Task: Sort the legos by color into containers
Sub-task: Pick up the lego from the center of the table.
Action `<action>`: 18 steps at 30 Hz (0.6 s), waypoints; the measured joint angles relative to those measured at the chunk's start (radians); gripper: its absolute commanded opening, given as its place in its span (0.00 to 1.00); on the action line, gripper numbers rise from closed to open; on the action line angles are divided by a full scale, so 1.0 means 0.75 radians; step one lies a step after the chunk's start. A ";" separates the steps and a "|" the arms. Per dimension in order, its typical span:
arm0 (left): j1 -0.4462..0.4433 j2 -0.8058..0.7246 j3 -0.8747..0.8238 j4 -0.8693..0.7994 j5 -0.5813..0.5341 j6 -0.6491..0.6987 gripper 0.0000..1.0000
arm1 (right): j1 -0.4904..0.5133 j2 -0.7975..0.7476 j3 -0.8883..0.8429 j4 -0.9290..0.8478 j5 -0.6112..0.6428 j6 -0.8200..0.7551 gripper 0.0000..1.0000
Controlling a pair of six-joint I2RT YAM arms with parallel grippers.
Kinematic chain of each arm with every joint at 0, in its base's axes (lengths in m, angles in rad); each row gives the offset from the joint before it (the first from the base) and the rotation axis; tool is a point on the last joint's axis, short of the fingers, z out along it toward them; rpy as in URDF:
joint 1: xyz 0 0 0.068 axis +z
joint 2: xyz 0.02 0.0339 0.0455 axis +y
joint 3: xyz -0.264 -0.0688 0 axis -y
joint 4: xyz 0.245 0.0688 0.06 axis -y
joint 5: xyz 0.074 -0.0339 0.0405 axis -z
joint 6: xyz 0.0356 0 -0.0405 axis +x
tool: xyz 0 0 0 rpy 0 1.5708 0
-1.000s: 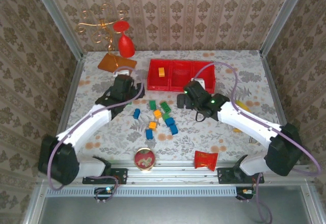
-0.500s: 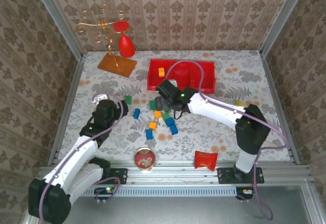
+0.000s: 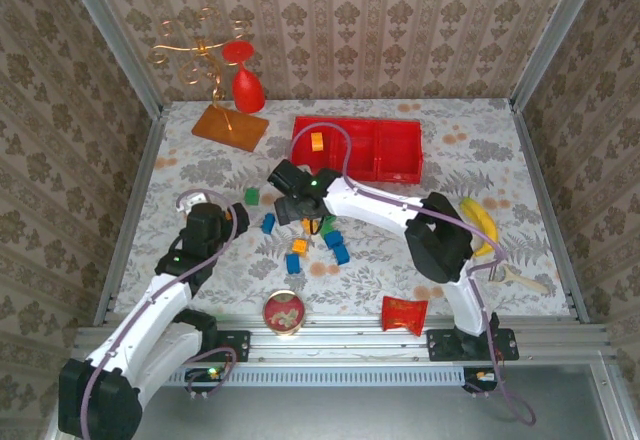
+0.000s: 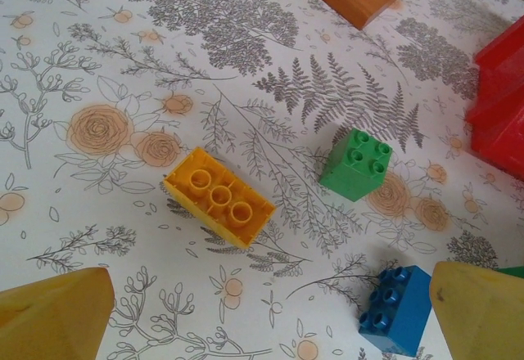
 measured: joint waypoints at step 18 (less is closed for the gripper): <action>0.074 0.003 -0.020 0.028 0.076 0.001 1.00 | -0.003 0.200 0.232 -0.082 0.006 -0.012 0.69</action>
